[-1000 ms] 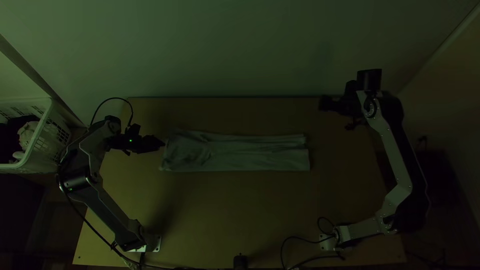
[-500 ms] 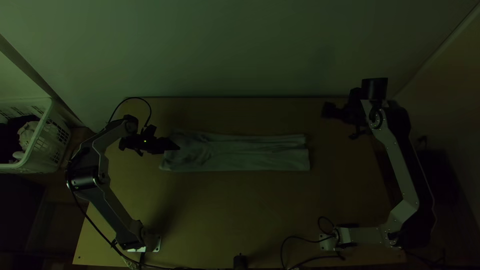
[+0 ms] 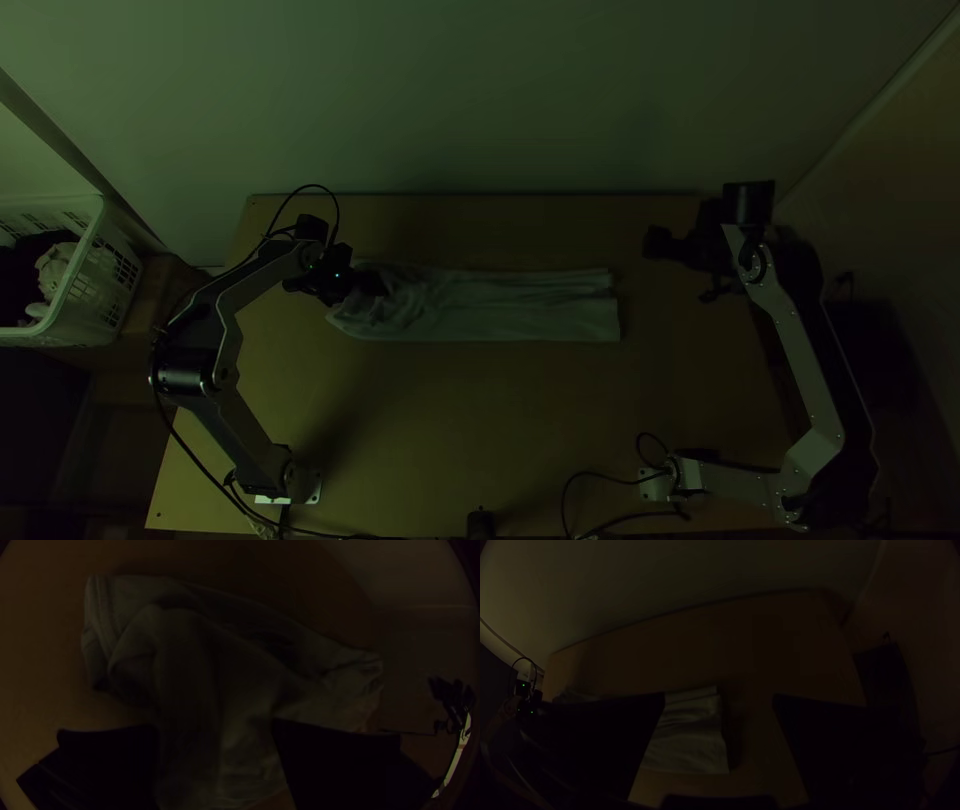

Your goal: Fold the t-shirt

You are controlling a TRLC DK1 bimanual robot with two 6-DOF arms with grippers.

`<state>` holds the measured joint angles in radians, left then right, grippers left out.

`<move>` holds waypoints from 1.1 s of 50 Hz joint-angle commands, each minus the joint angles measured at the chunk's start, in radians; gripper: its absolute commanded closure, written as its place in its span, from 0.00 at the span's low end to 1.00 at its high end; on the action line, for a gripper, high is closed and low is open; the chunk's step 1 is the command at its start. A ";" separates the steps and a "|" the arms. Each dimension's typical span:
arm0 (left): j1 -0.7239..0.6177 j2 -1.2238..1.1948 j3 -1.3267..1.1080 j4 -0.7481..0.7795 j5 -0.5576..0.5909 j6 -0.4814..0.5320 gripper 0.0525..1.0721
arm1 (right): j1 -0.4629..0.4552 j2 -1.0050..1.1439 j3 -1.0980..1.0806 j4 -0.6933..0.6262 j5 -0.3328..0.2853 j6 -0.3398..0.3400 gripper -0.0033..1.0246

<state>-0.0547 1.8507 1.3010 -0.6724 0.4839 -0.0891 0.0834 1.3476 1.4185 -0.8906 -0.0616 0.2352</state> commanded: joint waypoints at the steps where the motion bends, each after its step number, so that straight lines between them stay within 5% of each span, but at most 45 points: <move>1: -0.019 0.042 -0.054 0.008 -0.067 -0.064 0.98 | 0.006 -0.038 -0.050 0.013 -0.006 0.018 0.04; 22: 0.190 -0.079 -0.029 -0.084 -0.265 0.092 0.97 | 0.006 -0.080 -0.182 0.144 -0.006 0.018 0.04; 44: 0.625 -0.071 0.211 -0.276 -0.292 0.379 0.97 | 0.013 -0.056 -0.191 0.206 -0.007 0.015 0.04; 55: 0.651 -0.097 0.346 -0.429 -0.315 0.425 0.97 | 0.018 -0.054 -0.199 0.214 -0.007 0.018 0.04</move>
<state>0.6140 1.7866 1.5909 -1.0313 0.1703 0.3008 0.0917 1.2900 1.2495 -0.6888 -0.0650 0.2352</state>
